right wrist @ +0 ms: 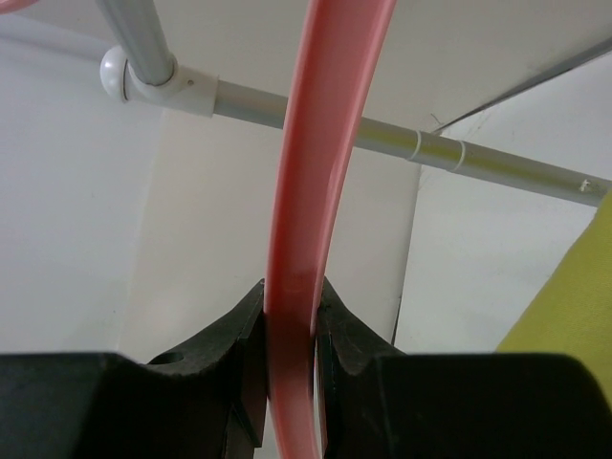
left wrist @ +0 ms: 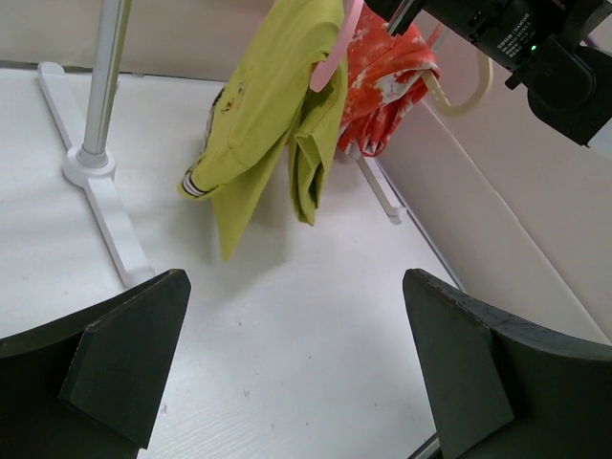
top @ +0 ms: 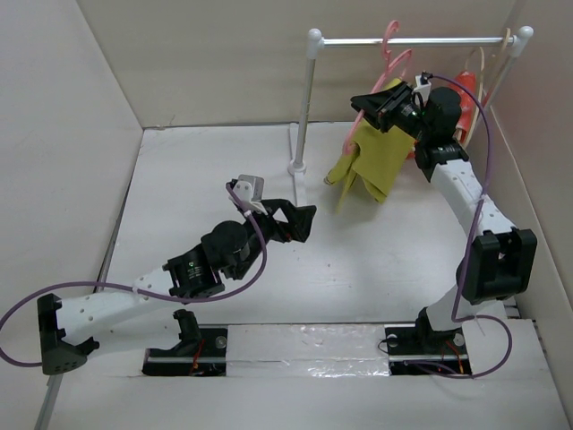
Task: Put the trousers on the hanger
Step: Place the hanger at the clothesline.
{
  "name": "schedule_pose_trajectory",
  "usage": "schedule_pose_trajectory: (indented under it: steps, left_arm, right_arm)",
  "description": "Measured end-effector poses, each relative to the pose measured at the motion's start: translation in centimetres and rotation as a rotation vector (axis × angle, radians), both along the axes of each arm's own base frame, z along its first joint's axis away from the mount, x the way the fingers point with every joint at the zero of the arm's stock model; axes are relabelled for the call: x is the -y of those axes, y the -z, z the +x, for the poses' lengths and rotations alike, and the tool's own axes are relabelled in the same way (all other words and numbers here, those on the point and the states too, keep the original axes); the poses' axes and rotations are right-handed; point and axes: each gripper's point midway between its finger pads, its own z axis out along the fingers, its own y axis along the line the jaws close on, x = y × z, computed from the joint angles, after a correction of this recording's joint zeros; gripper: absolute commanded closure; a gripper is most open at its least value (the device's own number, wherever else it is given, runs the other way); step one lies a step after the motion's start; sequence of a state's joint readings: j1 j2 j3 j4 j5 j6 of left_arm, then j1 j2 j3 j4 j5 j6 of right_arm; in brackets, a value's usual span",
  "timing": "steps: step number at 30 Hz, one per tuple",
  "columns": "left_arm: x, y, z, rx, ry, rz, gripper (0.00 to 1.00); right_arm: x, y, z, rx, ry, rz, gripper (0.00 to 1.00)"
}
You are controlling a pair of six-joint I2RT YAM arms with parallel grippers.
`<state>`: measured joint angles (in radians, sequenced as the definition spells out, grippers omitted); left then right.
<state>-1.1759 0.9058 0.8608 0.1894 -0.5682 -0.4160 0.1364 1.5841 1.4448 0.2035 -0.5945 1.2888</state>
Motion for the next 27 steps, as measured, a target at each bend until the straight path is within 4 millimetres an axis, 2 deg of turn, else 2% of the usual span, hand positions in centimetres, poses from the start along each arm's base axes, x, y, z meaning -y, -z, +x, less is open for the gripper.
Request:
schedule_pose_trajectory:
  steps: [4, 9, 12, 15, 16, 19, 20, 21, 25, 27]
  left_arm:
    - [0.0, 0.1, -0.1, -0.006, 0.004, -0.009, 0.06]
    - [-0.3, -0.5, -0.4, -0.004, 0.010, -0.036, 0.07]
    - [-0.6, -0.2, -0.5, -0.006, 0.011, -0.044, 0.07]
    - [-0.8, 0.0, -0.6, -0.012, 0.009, -0.050, 0.06]
    - [-0.8, 0.2, -0.6, -0.012, 0.009, -0.052, 0.06]
    - [-0.9, 0.7, -0.6, -0.020, 0.005, -0.041, 0.06]
    - [-1.0, 0.8, -0.6, -0.022, 0.002, -0.038, 0.06]
    - [-1.0, 0.9, -0.6, -0.023, 0.000, -0.037, 0.06]
    - [-1.1, 0.8, -0.5, -0.023, -0.009, -0.040, 0.06]
    - [-1.3, 1.0, -0.4, -0.026, -0.015, -0.032, 0.05]
  right_arm:
    - [0.2, 0.9, 0.5, -0.013, -0.011, -0.002, 1.00]
    - [0.0, 2.9, 1.1, -0.037, -0.036, -0.008, 1.00]
    - [0.0, 3.1, 1.0, -0.023, -0.043, -0.017, 0.91]
    - [0.1, 3.3, 1.0, -0.005, -0.048, -0.025, 0.64]
    - [0.2, 3.4, 0.9, 0.007, -0.047, -0.029, 0.51]
    - [0.4, 3.4, 0.4, 0.047, -0.045, -0.058, 0.50]
    - [0.4, 3.5, 0.3, 0.058, -0.044, -0.076, 0.29]
    - [0.5, 3.1, 0.0, 0.072, -0.041, -0.085, 0.00]
    - [1.1, 1.4, -1.2, 0.164, -0.025, -0.140, 0.00]
    - [1.7, 1.5, -1.8, 0.173, -0.003, -0.152, 0.00]
